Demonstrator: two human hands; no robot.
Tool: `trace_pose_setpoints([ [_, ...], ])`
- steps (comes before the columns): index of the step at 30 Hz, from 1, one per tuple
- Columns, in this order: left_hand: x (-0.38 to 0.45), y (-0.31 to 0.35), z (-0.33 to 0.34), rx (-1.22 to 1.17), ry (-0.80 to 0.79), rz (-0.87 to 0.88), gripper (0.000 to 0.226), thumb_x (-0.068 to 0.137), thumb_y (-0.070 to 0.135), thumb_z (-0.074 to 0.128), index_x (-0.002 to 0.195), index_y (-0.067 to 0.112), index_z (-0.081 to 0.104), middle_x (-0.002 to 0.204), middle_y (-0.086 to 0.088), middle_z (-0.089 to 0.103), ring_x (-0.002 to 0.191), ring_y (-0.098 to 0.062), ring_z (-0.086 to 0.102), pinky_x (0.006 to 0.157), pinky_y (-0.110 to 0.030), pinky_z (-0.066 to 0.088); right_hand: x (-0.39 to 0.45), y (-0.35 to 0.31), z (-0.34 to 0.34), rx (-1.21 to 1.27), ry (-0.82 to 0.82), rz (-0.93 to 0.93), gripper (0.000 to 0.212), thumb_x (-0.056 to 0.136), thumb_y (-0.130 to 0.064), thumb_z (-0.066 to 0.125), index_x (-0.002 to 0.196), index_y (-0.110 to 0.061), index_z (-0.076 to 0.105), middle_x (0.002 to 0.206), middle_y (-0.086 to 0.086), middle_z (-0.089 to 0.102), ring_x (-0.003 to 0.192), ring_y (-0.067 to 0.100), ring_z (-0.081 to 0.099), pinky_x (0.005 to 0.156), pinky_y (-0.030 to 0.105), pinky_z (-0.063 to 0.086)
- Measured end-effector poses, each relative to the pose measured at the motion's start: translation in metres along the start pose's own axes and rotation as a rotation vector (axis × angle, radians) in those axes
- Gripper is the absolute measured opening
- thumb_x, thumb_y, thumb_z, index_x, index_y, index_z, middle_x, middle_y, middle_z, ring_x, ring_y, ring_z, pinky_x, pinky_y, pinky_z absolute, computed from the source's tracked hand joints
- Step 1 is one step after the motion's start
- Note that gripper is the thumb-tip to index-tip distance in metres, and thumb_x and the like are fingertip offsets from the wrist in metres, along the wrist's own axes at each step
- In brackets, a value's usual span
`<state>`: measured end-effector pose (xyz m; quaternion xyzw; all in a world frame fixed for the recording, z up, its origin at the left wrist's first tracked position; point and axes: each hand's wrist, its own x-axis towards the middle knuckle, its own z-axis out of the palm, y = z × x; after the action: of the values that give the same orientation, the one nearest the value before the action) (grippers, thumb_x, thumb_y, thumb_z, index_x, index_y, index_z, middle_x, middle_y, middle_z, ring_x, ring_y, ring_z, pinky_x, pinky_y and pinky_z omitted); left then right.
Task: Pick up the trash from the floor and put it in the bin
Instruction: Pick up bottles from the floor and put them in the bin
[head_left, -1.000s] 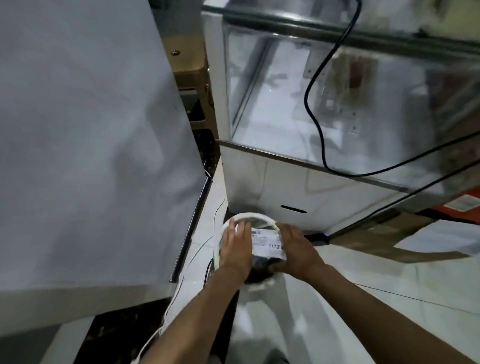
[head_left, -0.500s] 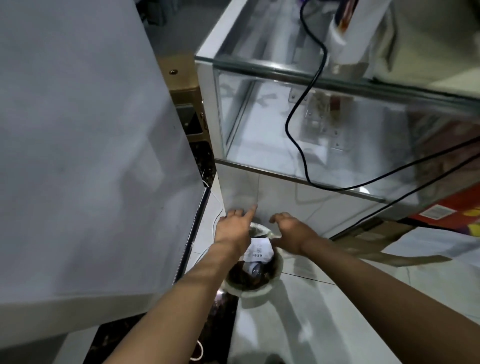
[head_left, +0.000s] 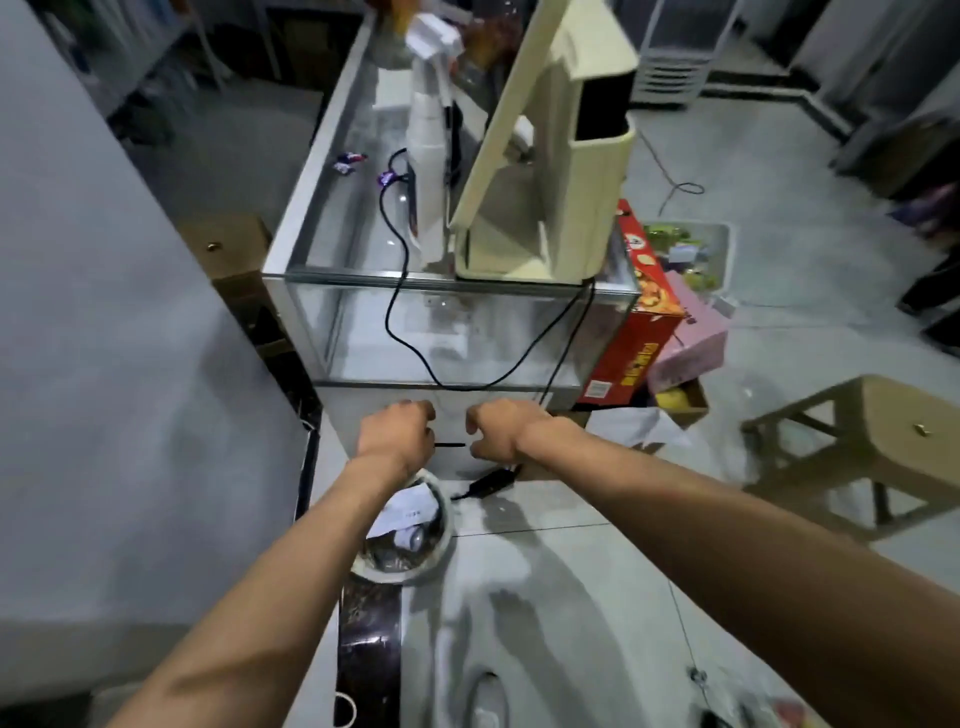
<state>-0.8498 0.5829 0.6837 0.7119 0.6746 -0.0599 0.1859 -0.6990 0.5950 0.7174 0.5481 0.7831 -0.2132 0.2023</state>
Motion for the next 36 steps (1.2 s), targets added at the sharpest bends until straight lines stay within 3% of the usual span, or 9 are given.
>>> trace_pose_setpoints([
  [5,-0.068,0.106,-0.073,0.080,0.055,0.327,0.034,0.091,0.040,0.048,0.122,0.031,0.060,0.119,-0.003,0.065,0.110,-0.025,0.060,0.085,-0.033,0.047,-0.150,0.042,-0.043,-0.001,0.080,0.190,0.033,0.093,-0.034,0.052,0.117,-0.014,0.062,0.118,0.010,0.064,0.110,0.031,0.061,0.085,0.035,0.051],
  [13,-0.215,0.283,-0.190,0.155,0.331,0.765,0.027,0.092,0.035,0.050,0.113,0.027,0.066,0.110,-0.007,0.069,0.101,-0.029,0.065,0.074,-0.032,0.048,-0.425,0.069,-0.074,0.119,0.351,0.591,0.039,0.096,-0.035,0.048,0.129,-0.017,0.057,0.132,0.007,0.059,0.120,0.027,0.055,0.088,0.030,0.045],
  [16,-0.279,0.350,-0.204,0.144,0.382,0.894,0.027,0.090,0.033,0.049,0.111,0.027,0.065,0.108,-0.005,0.070,0.098,-0.028,0.065,0.073,-0.032,0.048,-0.515,0.068,-0.062,0.114,0.422,0.741,0.038,0.096,-0.034,0.048,0.129,-0.017,0.057,0.130,0.005,0.059,0.117,0.026,0.057,0.079,0.029,0.042],
  [19,-0.361,0.416,-0.203,0.151,0.424,1.044,0.027,0.092,0.033,0.048,0.114,0.029,0.064,0.113,-0.004,0.068,0.102,-0.028,0.063,0.077,-0.033,0.048,-0.602,0.069,-0.041,0.119,0.445,0.909,0.023,0.096,-0.032,0.049,0.103,-0.013,0.059,0.103,0.006,0.062,0.091,0.027,0.060,0.067,0.030,0.040],
  [22,-0.450,0.481,-0.195,0.173,0.448,1.212,0.027,0.094,0.031,0.046,0.114,0.026,0.063,0.111,-0.003,0.067,0.100,-0.027,0.063,0.073,-0.033,0.047,-0.695,0.073,-0.010,0.131,0.451,1.097,0.031,0.099,-0.025,0.045,0.070,-0.012,0.041,0.070,0.002,0.043,0.058,0.020,0.041,0.050,0.030,0.032],
  [24,-0.502,0.520,-0.187,0.155,0.446,1.301,0.023,0.092,0.030,0.045,0.107,0.025,0.062,0.104,-0.002,0.068,0.092,-0.025,0.064,0.070,-0.033,0.050,-0.755,0.071,0.009,0.128,0.446,1.178,0.026,0.098,-0.026,0.045,0.076,-0.013,0.051,0.070,0.002,0.045,0.062,0.020,0.045,0.053,0.029,0.035],
  [26,-0.562,0.558,-0.175,0.109,0.461,1.386,0.019,0.091,0.030,0.045,0.100,0.024,0.061,0.099,-0.002,0.068,0.087,-0.025,0.064,0.068,-0.032,0.050,-0.823,0.065,0.033,0.114,0.443,1.252,0.023,0.095,-0.029,0.047,0.098,-0.012,0.062,0.078,0.002,0.052,0.075,0.024,0.052,0.062,0.030,0.039],
  [30,-0.679,0.619,-0.151,-0.006,0.409,1.556,0.024,0.092,0.030,0.047,0.106,0.024,0.064,0.108,-0.002,0.068,0.097,-0.025,0.063,0.069,-0.030,0.043,-0.942,0.054,0.082,0.100,0.348,1.383,0.030,0.093,-0.028,0.050,0.114,-0.010,0.061,0.108,0.009,0.063,0.094,0.031,0.059,0.071,0.030,0.040],
  [36,-0.768,0.675,-0.124,-0.122,0.438,1.617,0.024,0.094,0.031,0.045,0.106,0.025,0.065,0.102,0.000,0.069,0.090,-0.022,0.063,0.066,-0.029,0.039,-1.036,0.080,0.105,0.112,0.463,1.578,0.026,0.093,-0.028,0.052,0.111,-0.012,0.063,0.088,0.002,0.053,0.079,0.021,0.051,0.069,0.031,0.043],
])
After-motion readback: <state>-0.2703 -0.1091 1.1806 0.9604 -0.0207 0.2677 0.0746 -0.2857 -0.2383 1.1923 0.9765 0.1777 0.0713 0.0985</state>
